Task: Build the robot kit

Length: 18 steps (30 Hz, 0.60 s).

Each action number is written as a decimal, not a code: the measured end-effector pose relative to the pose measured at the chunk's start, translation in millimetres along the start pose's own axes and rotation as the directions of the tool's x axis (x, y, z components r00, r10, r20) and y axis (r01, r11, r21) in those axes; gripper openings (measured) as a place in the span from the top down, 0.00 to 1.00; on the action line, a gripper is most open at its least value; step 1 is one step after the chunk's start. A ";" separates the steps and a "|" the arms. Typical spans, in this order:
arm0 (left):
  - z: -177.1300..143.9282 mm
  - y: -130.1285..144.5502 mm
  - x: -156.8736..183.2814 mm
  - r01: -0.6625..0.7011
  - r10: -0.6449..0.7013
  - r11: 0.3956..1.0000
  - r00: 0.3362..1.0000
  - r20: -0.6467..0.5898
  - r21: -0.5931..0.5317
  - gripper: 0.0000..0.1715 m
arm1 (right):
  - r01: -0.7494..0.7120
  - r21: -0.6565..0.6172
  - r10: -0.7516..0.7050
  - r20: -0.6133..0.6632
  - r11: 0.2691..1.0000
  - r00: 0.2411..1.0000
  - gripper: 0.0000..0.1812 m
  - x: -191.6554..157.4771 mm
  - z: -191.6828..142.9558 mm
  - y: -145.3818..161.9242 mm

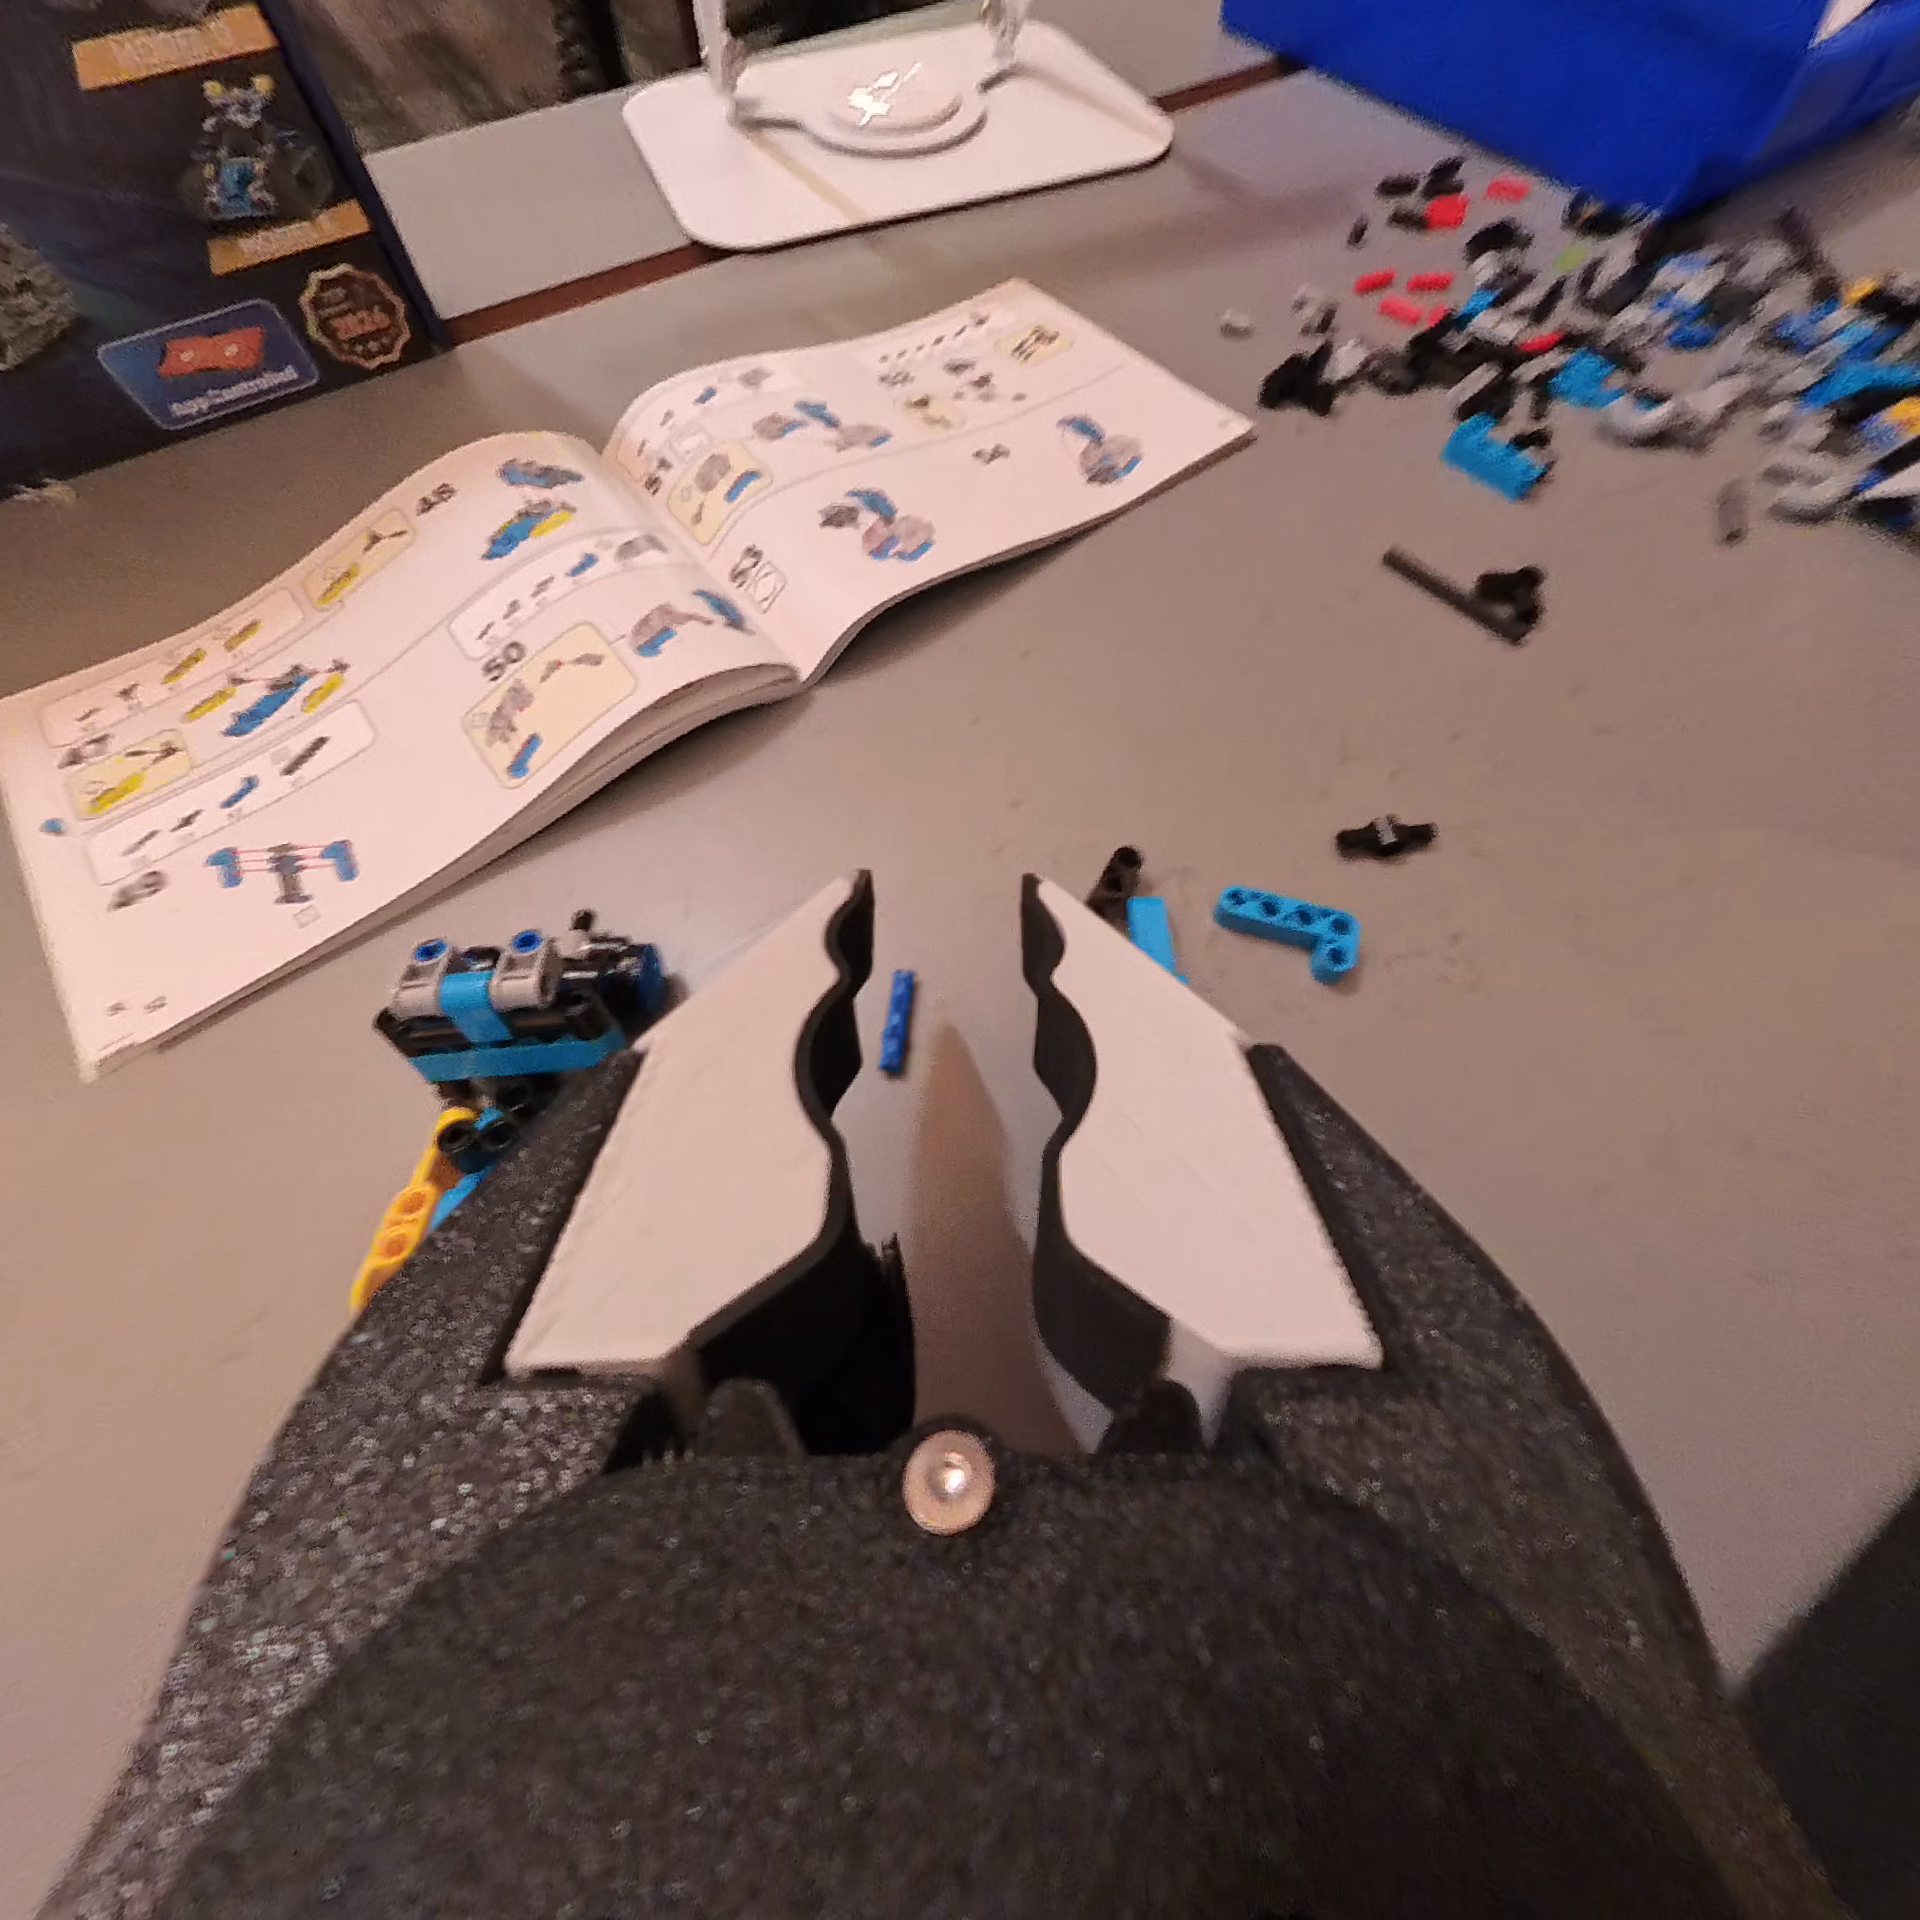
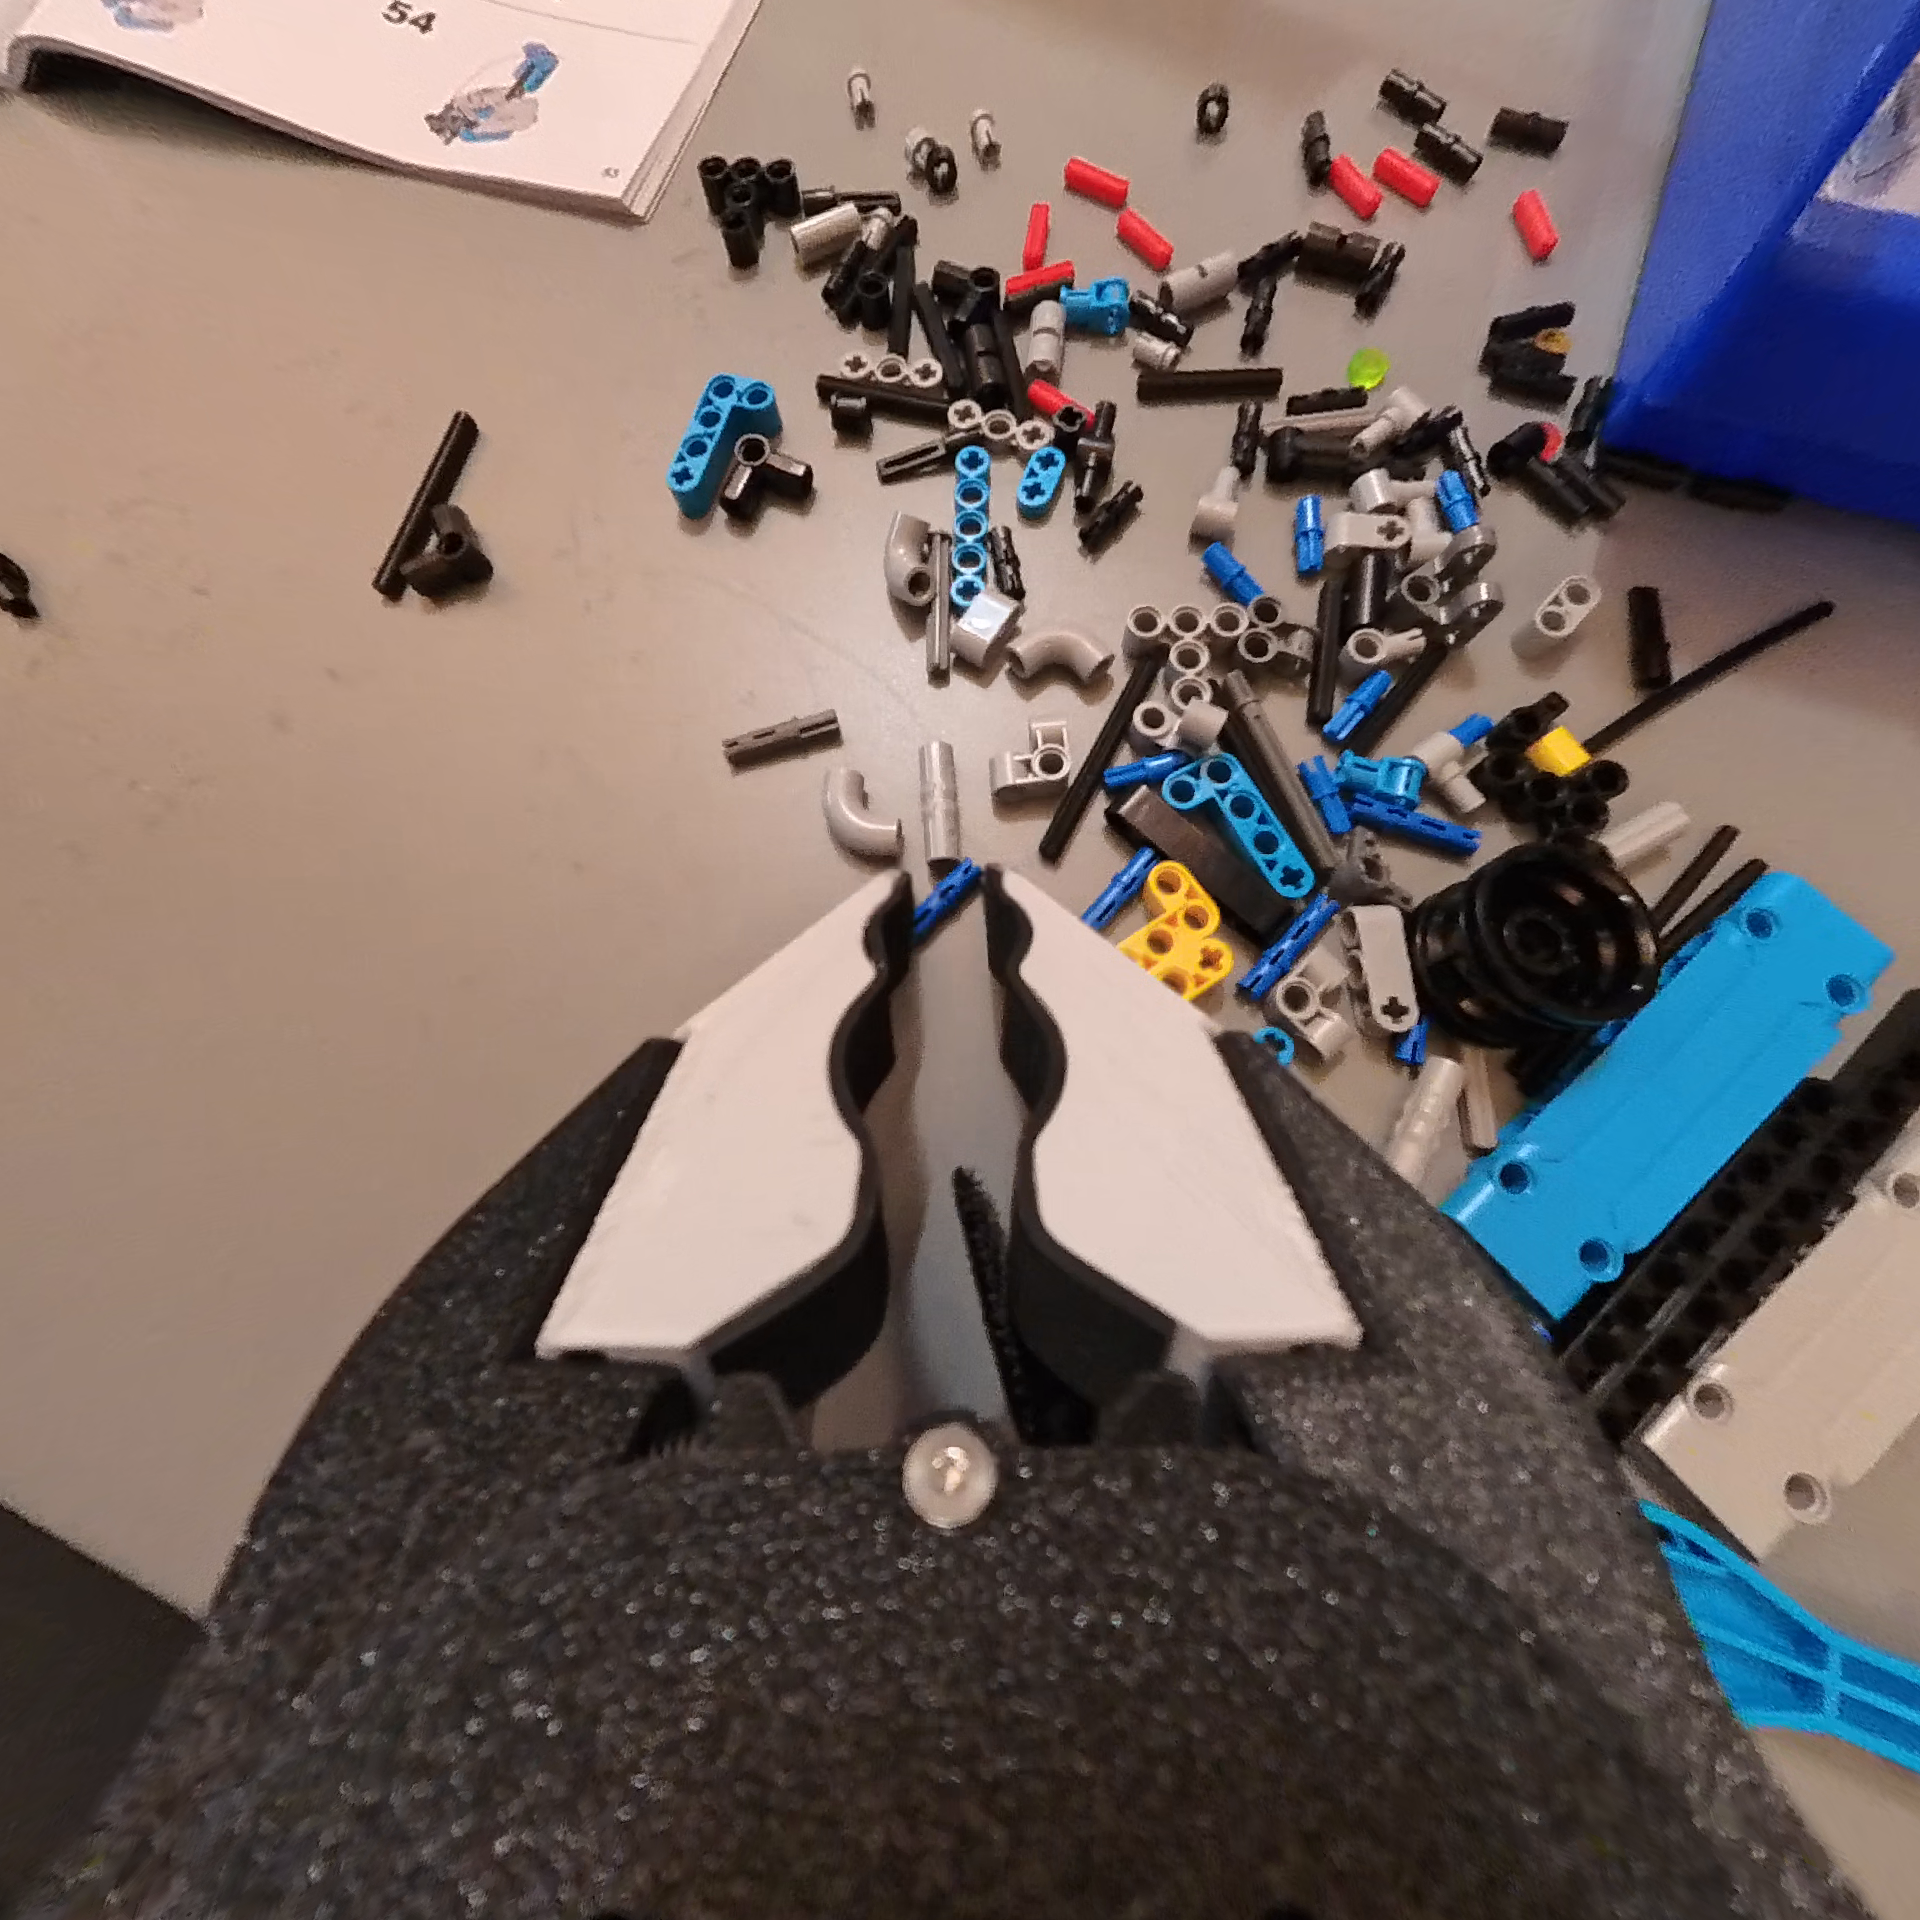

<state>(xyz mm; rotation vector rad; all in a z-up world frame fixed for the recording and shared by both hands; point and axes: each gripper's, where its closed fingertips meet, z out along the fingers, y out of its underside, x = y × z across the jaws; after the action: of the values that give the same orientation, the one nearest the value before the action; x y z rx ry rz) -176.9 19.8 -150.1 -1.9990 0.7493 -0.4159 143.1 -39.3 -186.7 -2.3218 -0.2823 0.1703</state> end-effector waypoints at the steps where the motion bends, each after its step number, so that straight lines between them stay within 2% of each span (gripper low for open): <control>1: -1.9 -4.2 6.0 0.029 -0.028 0.999 0.999 -0.045 0.022 0.84 | 0.014 0.000 -0.014 -0.002 1.000 1.000 0.97 -0.9 -1.3 0.2; 4: -9.4 -18.2 33.7 0.179 -0.158 0.982 0.953 -0.260 0.063 0.83 | 0.130 0.033 -0.130 -0.022 0.991 0.991 0.97 -13.1 -9.7 -8.1; 6: -15.2 -26.1 46.4 0.272 -0.230 0.960 0.899 -0.373 0.063 0.82 | 0.223 -0.021 -0.224 -0.103 0.975 0.969 0.97 -10.5 -10.7 -6.0; 8: -22.8 -34.0 59.6 0.352 -0.285 0.935 0.825 -0.489 0.050 0.82 | 0.258 0.023 -0.256 -0.049 0.966 0.965 0.97 -32.0 -12.7 -16.2; 10: -27.7 -39.3 69.5 0.428 -0.344 0.904 0.744 -0.573 0.013 0.82 | 0.259 0.154 -0.273 0.073 0.953 0.959 0.97 -78.3 -17.6 -42.6; 12: -31.7 -41.7 79.6 0.466 -0.377 0.884 0.670 -0.639 -0.033 0.83 | 0.220 0.300 -0.295 0.233 0.928 0.927 0.97 -140.7 -23.4 -72.0; 14: -35.9 -42.8 87.5 0.468 -0.377 0.882 0.628 -0.680 -0.056 0.83 | 0.046 0.408 -0.231 0.418 0.912 0.879 0.97 -194.1 -31.0 -101.5; 16: -39.1 -43.0 92.1 0.438 -0.341 0.898 0.640 -0.689 -0.037 0.84 | -0.194 0.337 -0.091 0.672 0.921 0.735 0.97 -234.2 -34.6 -119.8; 18: -44.2 -44.8 98.3 0.424 -0.316 0.905 0.627 -0.712 -0.028 0.84 | -0.328 0.215 0.016 0.814 0.920 0.580 0.98 -257.5 -30.2 -128.1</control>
<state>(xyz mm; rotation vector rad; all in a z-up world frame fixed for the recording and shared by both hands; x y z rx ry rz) -112.0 -56.2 -89.7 -1.8271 0.7106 -1.5166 -118.9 -39.3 -64.0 -1.7602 -0.4184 1.3014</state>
